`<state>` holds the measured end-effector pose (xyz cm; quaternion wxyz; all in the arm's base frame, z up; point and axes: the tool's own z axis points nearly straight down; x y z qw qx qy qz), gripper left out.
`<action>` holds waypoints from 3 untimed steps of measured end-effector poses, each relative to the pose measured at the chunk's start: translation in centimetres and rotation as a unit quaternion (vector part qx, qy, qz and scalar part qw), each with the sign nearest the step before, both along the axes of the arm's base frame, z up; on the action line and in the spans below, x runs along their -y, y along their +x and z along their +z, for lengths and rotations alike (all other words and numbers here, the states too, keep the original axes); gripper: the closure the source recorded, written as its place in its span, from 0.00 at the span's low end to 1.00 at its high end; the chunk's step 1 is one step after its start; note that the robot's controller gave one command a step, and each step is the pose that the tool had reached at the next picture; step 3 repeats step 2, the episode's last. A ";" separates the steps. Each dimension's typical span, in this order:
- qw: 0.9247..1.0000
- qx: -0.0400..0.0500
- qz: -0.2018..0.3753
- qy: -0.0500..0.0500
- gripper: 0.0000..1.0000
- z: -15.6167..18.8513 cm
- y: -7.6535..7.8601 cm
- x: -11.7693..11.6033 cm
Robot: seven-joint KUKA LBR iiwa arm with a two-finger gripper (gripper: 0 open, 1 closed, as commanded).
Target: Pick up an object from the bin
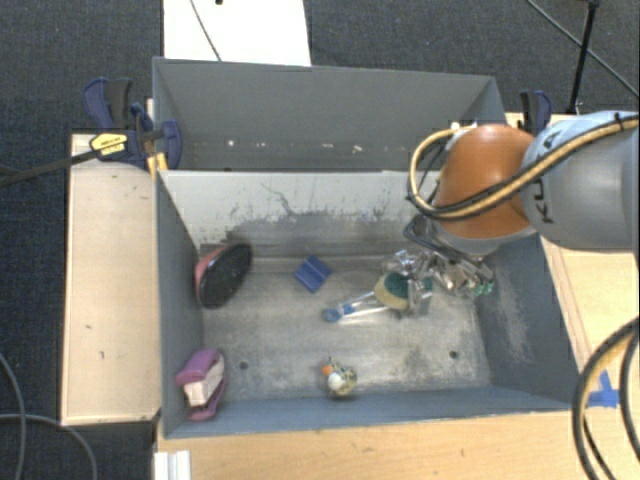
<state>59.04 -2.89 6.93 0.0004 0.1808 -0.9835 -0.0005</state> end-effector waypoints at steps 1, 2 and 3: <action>1.000 0.004 0.000 -0.001 1.00 2.7 0.1 0.0; 1.000 0.006 -0.002 -0.001 1.00 8.7 0.4 0.0; 1.000 0.006 -0.002 -0.001 1.00 8.7 0.4 0.0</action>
Offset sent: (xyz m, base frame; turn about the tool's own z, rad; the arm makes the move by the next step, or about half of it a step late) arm 0.0001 -0.0001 0.0250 0.0000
